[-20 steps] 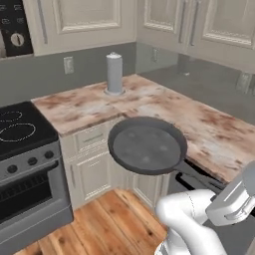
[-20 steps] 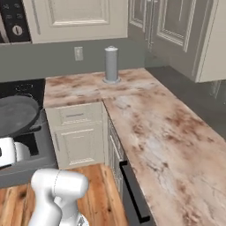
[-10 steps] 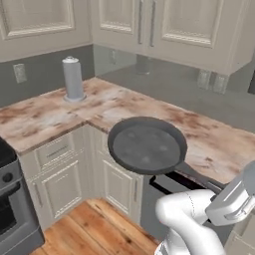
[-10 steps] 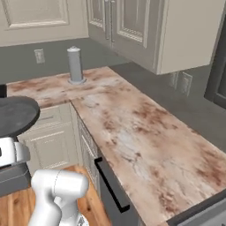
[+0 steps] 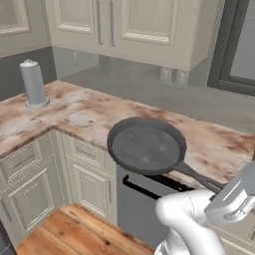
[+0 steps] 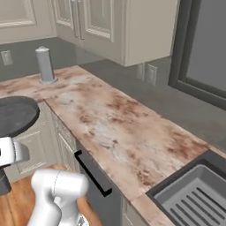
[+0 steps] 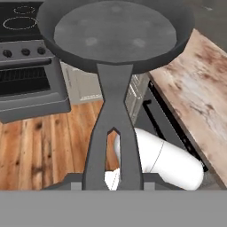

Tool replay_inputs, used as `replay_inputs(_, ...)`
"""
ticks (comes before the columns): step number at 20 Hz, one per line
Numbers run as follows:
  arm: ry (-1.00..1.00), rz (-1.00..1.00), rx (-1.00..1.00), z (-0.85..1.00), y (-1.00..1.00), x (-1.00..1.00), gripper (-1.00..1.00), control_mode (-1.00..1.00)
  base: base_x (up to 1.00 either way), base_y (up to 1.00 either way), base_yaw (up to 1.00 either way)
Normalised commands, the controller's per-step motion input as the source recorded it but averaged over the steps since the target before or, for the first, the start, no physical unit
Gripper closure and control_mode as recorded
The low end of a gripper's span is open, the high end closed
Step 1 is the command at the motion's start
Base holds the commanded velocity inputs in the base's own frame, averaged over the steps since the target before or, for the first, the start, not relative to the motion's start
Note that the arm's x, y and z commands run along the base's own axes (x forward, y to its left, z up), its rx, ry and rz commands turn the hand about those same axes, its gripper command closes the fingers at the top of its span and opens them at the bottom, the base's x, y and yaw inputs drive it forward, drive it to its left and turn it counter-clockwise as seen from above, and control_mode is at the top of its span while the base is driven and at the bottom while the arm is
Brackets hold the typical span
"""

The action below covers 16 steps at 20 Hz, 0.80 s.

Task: Move the pot and pan from the stove into the sink.

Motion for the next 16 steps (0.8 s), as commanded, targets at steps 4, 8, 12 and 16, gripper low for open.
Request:
replay_inputs(4, 0.00, 0.00, 0.00, 0.00, 0.00, 0.00, 1.00, 1.00, -0.18, -0.36, -0.35)
replay_inputs(8, 0.00, 0.00, 0.00, 0.00, 0.00, 0.00, 1.00, 1.00, -0.13, -0.32, -0.36)
replay_inputs(12, 0.00, 0.00, 0.00, 0.00, 0.00, 0.00, 1.00, 1.00, -0.04, -0.30, -0.39)
replay_inputs(16, 0.00, 0.00, 0.00, 0.00, 0.00, 0.00, 1.00, 1.00, 0.00, -0.30, -0.40)
